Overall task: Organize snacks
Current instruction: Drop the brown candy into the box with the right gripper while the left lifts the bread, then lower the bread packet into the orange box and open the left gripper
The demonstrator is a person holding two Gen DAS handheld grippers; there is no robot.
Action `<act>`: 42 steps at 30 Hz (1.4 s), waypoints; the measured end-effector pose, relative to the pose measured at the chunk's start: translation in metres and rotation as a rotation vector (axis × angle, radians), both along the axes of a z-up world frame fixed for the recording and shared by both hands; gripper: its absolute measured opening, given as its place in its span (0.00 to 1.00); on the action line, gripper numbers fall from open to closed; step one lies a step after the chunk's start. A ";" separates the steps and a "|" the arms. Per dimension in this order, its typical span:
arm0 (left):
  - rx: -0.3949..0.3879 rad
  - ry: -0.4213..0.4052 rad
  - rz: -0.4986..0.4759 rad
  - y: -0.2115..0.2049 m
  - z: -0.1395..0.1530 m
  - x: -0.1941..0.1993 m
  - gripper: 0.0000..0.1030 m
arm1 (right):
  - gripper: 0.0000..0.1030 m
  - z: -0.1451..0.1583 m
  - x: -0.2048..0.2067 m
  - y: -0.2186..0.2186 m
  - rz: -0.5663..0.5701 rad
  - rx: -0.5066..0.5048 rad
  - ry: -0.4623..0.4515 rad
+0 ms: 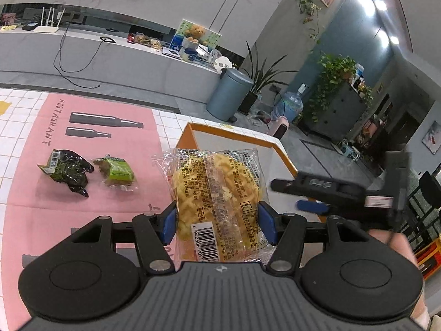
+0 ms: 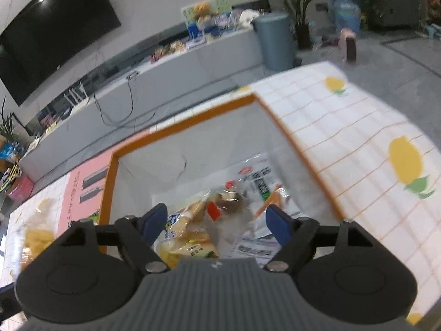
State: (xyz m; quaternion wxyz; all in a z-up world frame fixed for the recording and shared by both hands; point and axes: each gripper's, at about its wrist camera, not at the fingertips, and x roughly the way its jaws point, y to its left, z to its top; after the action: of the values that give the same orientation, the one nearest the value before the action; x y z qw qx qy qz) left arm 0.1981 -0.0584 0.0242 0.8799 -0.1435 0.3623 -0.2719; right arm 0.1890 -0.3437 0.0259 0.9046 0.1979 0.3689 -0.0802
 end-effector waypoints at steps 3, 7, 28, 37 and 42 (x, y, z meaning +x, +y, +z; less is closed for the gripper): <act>0.008 0.004 -0.005 -0.010 -0.001 0.002 0.66 | 0.75 0.013 -0.020 -0.009 -0.032 0.011 -0.041; 0.047 0.004 -0.017 -0.031 0.000 0.004 0.66 | 0.78 0.027 -0.043 -0.019 -0.101 0.038 -0.093; 0.375 -0.020 0.067 -0.138 -0.026 0.055 0.75 | 0.82 0.025 -0.064 -0.055 -0.114 0.001 -0.068; 0.270 0.000 0.075 -0.124 -0.014 0.052 0.74 | 0.81 0.029 -0.066 -0.052 -0.106 -0.031 -0.092; 0.260 0.087 0.129 -0.120 -0.012 0.074 0.20 | 0.81 0.030 -0.067 -0.050 -0.107 -0.026 -0.100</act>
State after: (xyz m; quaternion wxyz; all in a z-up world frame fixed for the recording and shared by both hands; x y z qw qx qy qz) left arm 0.2724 -0.1784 0.0121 0.8901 -0.0630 0.4224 -0.1591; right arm 0.1224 -0.3936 0.0556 0.9188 0.2095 0.3111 -0.1234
